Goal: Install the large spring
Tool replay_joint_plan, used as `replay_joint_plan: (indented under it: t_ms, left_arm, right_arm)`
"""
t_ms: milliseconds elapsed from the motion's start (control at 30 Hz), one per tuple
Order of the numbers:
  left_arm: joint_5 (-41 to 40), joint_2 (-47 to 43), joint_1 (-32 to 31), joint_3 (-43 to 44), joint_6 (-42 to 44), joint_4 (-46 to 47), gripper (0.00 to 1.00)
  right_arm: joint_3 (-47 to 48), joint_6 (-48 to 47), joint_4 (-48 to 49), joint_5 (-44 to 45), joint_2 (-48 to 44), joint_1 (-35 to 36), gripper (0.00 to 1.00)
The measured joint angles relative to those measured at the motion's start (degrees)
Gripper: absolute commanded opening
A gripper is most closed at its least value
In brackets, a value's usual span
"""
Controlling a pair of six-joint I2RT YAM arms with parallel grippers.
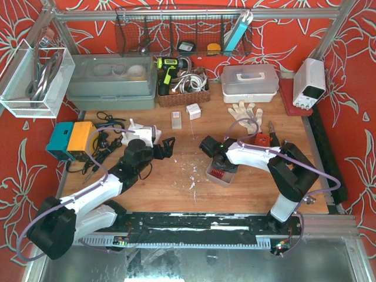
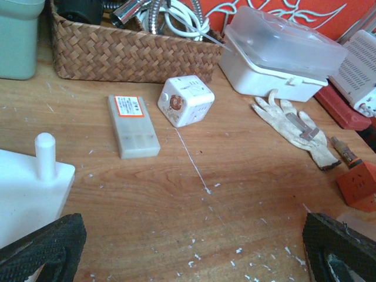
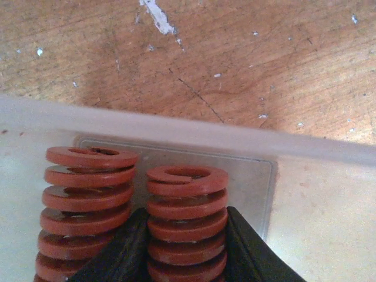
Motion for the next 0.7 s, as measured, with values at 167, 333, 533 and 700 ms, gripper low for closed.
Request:
replay_joint_plan:
  t_ms: [167,333,533,700]
  left_arm:
    - [-0.6,0.0,0.0,0.0,0.0,-0.2,1.0]
    - [-1.4,0.0,0.0,0.0,-0.1,-0.3,1.0]
    - [-4.0,0.0,0.0,0.0,-1.2,-1.8,1.0]
    - [-4.2,0.0,0.0,0.0,-2.9,-2.9,1.0]
  right_arm:
    - [-0.2,-1.9,0.3,0.5,-0.3,0.0,0.21]
    - [-1.3,-4.9,1.6,1.8,-4.4,0.0,0.2]
    - [-4.5,-12.5,7.0,2.2,-15.8,0.0,0.18]
    - [-7.1,-22.7,11.2,1.8,-23.9,0.0,0.16]
